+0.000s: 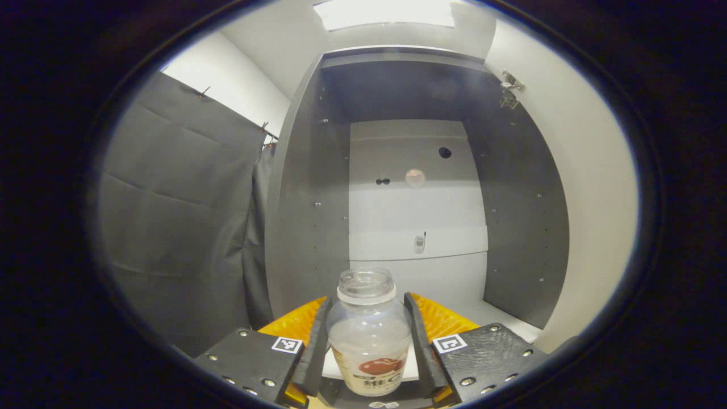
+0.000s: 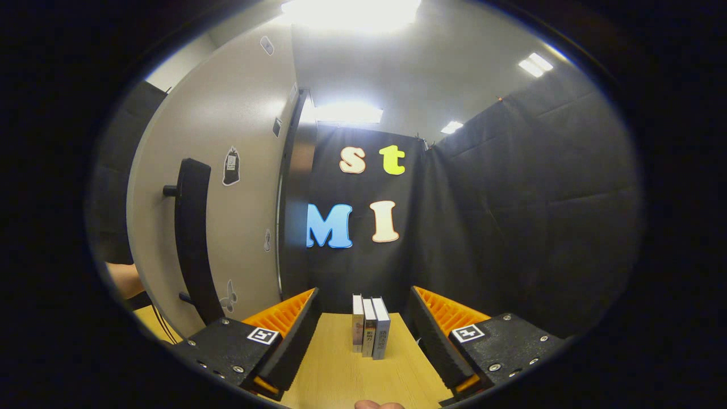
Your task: Open the cabinet door with the right hand, grasp the bottle in the cabinet with the left hand and place it on the coaster, then close the cabinet door with the right hand.
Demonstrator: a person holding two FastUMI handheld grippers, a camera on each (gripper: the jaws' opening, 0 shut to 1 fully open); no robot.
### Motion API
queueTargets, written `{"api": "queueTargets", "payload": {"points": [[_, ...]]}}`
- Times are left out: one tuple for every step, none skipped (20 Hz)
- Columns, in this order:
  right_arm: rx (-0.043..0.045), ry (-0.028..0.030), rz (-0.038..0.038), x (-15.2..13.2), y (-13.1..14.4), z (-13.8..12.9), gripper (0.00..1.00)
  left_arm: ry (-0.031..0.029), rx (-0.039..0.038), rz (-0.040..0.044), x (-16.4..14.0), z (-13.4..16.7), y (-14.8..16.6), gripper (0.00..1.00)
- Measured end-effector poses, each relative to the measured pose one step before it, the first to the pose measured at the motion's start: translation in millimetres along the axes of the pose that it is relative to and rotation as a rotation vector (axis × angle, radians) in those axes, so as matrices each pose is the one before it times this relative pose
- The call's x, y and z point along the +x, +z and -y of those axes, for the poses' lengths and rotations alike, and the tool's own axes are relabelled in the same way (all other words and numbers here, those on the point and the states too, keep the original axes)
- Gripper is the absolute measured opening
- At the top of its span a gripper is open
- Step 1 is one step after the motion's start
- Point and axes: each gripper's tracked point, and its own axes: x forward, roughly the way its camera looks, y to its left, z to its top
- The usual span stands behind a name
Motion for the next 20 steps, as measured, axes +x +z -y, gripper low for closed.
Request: {"api": "queueTargets", "payload": {"points": [[0.01079,-0.00099,-0.01863,0.71,-5.21,-1.75,0.92,-0.00642,0.00819,0.0096,0.37,0.03,2.79,0.69],[0.01241,0.00119,-0.01439,1.09,-4.02,-3.15,0.93,-0.00882,0.00168,0.00588,-0.51,0.06,-4.21,0.71],[0.00302,0.00597,-0.00857,-0.03,-1.56,-2.64,0.95,-0.00413,-0.00311,0.00731,-0.19,-0.96,0.06,0.72],[-0.0085,0.00322,-0.00178,1.06,-1.11,-1.67,0.95,-0.00244,-0.00018,0.00587,-0.98,0.01,0.94,0.66],[-0.01319,0.00216,0.0038,-1.37,0.31,-0.12,0.94,-0.00536,0.00252,0.00477,-2.47,-0.45,2.65,0.66],[-0.0103,0.00523,0.00532,-0.57,0.62,-1.19,0.94,-0.00341,-0.00469,0.00576,-2.4,-1.04,3.38,0.66],[-0.00436,0.00655,0.00142,-0.06,-0.25,-1.61,0.94,0.0052,-0.00797,0.00561,-4.0,-3.39,3.04,0.66],[0.00129,0.00486,-0.00272,0.59,-2.32,-1.17,0.95,0.00516,-0.01318,0.00267,-4.03,-2.35,5.35,0.66],[0.00736,0.00688,-0.00788,-0.02,-2.74,-1.21,0.95,0.00886,-0.00315,-0.00193,-7.53,-4.29,5.35,0.66],[0.00892,0.01057,-0.00946,1.14,-3.76,-2.48,0.95,0.01102,-0.00017,0.00314,-10.13,-4.57,10.05,0.66],[0.00714,0.01155,-0.01021,0.92,-3.25,-1.88,0.95,0.01053,0.00225,0.00022,-10.21,-4.84,8.1,0.64],[0.00536,0.01472,-0.0089,0.44,-3.65,-2.17,0.95,0.01083,0.0034,0.00217,-12.52,-6.23,4.06,0.66],[0.0038,0.0122,-0.00452,-0.42,-2.43,-1.33,0.95,0.01001,0.00654,-0.00172,-12.48,-5.53,0.87,0.69],[0.00199,0.01077,-0.0049,-0.11,-2.42,-0.62,0.95,0.01149,0.00942,-0.0091,-20.97,-9.0,-6.87,0.72],[0.00008,0.01229,-0.00654,-0.55,-2.63,-0.69,0.95,0.00965,0.00717,-0.00664,-18.41,-6.41,-3.55,0.66],[-0.00141,0.01192,-0.00505,-0.51,-2.98,-0.28,0.95,0.01452,0.00754,-0.00762,-14.68,-4.54,-4.01,0.66],[-0.00103,0.01238,-0.00379,-1.44,-2.39,-1.37,0.95,0.0133,0.00334,-0.00594,-11.33,-4.89,-3.87,0.66],[-0.0052,0.01162,-0.00643,-1.32,-4.12,-0.84,0.95,0.01388,0.0052,-0.01365,-13.35,-5.12,-4.67,0.72],[-0.00597,0.01245,-0.00588,-0.99,-3.75,-1.31,0.95,0.00981,0.00289,-0.00936,-10.49,-3.53,-3.52,0.72],[-0.00865,0.01109,-0.00805,-0.66,-5.46,-1.4,0.95,0.00895,0.00416,-0.0079,-9.8,-2.29,-6.17,0.66]]}}
